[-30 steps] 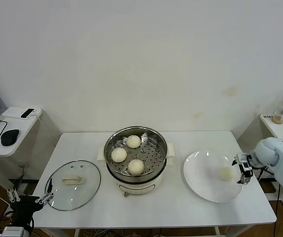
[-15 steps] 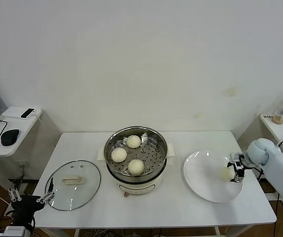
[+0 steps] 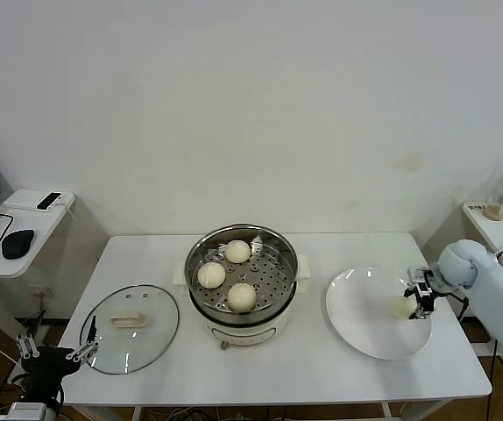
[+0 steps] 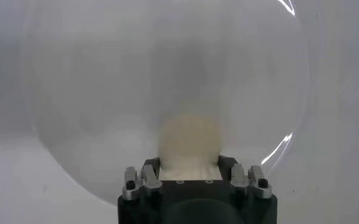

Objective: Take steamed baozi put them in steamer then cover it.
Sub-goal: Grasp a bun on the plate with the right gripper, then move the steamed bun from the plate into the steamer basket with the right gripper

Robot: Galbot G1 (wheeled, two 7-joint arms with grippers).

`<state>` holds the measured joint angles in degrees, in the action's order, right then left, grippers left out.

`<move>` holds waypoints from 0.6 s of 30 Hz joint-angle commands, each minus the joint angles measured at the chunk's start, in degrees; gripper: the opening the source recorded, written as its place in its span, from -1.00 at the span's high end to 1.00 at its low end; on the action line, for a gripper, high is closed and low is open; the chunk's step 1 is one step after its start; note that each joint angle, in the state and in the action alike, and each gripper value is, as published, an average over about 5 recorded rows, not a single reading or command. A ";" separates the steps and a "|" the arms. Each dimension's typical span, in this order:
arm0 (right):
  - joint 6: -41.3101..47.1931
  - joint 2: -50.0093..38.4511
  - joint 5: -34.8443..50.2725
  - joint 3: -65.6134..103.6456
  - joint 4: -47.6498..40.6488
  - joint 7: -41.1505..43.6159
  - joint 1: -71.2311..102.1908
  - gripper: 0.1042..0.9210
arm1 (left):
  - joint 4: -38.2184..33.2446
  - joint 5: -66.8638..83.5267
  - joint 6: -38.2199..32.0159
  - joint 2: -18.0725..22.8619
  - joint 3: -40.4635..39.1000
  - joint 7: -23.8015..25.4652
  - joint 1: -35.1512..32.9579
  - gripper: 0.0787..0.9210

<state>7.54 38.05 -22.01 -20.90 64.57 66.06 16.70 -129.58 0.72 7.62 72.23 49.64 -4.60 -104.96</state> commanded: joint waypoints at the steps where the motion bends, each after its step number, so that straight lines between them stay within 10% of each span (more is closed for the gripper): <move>1: 0.60 -2.23 2.63 -0.53 4.09 3.27 -3.11 -0.19 | 0.00 0.03 -0.03 -0.07 0.00 -0.03 0.11 -0.77; 18: 8.36 2.99 21.96 -27.91 14.00 3.00 -40.97 -0.21 | 0.14 0.01 -0.13 -0.09 -0.34 -0.10 0.36 -0.77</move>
<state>11.49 36.69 -12.11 -32.48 73.38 69.06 -2.03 -129.62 0.76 7.56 72.04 49.41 -4.64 -104.61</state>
